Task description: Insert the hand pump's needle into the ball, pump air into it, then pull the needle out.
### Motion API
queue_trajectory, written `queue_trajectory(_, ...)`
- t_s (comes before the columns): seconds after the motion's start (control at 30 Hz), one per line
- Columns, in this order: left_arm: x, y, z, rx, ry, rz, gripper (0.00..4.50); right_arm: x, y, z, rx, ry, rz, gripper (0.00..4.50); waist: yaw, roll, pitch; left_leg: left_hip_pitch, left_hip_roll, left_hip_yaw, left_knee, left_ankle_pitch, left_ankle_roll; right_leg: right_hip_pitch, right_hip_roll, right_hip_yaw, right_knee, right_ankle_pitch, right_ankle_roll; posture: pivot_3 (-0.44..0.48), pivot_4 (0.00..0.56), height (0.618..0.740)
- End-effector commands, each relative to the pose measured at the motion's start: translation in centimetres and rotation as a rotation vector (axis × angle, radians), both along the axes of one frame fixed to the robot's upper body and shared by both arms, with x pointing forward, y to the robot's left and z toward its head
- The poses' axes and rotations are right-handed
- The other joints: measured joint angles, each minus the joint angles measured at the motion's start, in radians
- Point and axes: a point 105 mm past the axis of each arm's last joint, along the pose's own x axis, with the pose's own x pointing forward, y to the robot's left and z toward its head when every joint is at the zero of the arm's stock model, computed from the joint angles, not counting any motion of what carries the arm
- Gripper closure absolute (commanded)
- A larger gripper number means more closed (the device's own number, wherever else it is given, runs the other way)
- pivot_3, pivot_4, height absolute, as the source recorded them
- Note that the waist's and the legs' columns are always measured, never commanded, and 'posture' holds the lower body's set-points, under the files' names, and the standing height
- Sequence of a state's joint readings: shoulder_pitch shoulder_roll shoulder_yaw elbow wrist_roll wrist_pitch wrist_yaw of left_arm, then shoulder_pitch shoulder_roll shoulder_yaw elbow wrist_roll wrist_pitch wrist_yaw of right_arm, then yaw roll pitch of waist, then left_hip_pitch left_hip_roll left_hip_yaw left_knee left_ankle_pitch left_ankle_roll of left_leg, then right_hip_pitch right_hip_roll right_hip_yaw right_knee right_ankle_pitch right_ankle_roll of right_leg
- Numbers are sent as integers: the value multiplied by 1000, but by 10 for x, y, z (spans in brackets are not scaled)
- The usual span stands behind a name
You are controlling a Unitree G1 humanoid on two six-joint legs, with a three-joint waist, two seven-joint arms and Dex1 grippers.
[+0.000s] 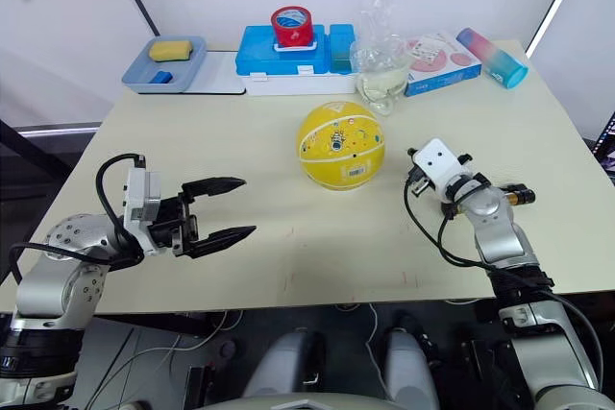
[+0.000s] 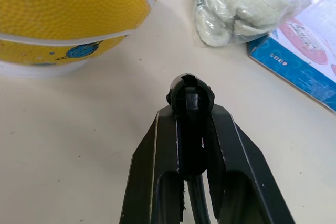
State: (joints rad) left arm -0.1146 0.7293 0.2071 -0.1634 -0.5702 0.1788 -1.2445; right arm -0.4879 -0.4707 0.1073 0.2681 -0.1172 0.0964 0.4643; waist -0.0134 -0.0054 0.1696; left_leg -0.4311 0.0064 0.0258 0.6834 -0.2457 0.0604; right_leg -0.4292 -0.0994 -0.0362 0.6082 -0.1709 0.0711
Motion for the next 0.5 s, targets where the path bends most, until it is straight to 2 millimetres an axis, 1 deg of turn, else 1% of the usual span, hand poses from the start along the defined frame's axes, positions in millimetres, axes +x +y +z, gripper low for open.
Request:
queue_trajectory(0.03,-5,6,10,-8,-37,-26,0,2,2,21,-2,-67,23,2602,-1,0,0,0,0,0,0,0,0,0,0,0,0,0,0,0,150,739)
queue_trajectory(0.1,-7,8,8,-4,-29,-40,0,0,0,23,-2,-70,27,1729,-1,0,0,0,0,0,0,0,0,0,1,0,0,0,0,0,150,739)
queue_trajectory(0.2,-7,9,5,-1,-16,-48,0,-6,-3,27,11,-76,33,133,0,0,0,0,0,0,0,0,0,0,1,0,0,0,0,0,150,739)
queue_trajectory(0.23,-7,10,4,1,-11,-49,0,-9,-4,30,32,-79,39,23,0,0,0,0,0,0,0,0,0,0,1,0,0,0,0,0,150,739)
queue_trajectory(0.4,-7,15,-6,8,12,-17,0,-28,-13,39,110,-90,57,23,2,0,0,0,1,0,0,0,0,0,1,0,0,0,0,0,150,739)
queue_trajectory(0.5,-7,18,-13,4,23,38,0,-44,-28,38,220,-66,53,23,3,0,0,0,1,1,0,0,0,0,1,1,0,0,0,0,150,739)
